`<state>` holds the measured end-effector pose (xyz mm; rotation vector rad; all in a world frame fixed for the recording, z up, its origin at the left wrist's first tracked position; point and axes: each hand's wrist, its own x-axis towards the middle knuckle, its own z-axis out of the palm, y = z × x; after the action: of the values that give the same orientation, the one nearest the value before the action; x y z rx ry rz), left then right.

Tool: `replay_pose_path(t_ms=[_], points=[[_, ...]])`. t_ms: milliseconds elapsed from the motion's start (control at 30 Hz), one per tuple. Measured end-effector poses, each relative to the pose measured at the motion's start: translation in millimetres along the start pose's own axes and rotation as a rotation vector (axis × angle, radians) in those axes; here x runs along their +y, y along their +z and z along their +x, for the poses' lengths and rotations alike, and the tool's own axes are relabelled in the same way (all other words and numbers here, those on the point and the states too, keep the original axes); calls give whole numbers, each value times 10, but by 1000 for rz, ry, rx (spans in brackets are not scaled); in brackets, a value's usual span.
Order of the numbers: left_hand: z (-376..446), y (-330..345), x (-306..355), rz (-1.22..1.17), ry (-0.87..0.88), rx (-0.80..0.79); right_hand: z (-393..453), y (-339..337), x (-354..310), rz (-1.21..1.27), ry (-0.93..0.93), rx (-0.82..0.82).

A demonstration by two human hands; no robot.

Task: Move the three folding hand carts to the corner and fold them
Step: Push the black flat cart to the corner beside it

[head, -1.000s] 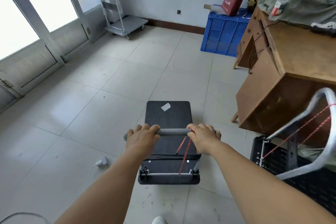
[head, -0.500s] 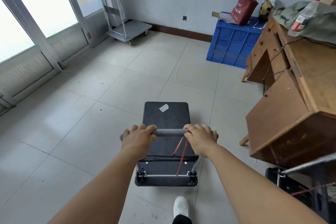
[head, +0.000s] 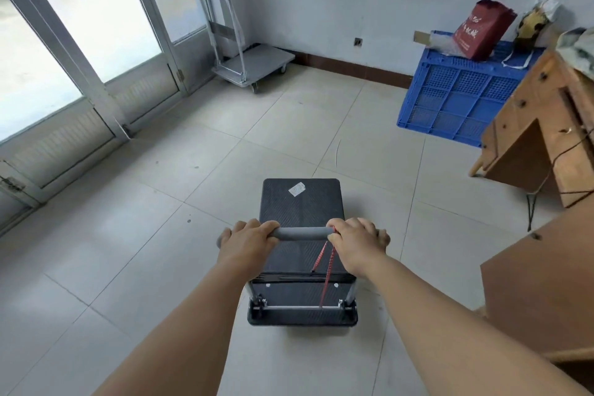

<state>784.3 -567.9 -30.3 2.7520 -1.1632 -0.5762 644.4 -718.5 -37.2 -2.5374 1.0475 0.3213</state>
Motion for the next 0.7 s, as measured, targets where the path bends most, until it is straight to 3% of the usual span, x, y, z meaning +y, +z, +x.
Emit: replay_pose_path(t_ms=[700], points=[[3084, -1017, -303, 66, 54, 13, 2959, -1054, -502, 26, 39, -23]])
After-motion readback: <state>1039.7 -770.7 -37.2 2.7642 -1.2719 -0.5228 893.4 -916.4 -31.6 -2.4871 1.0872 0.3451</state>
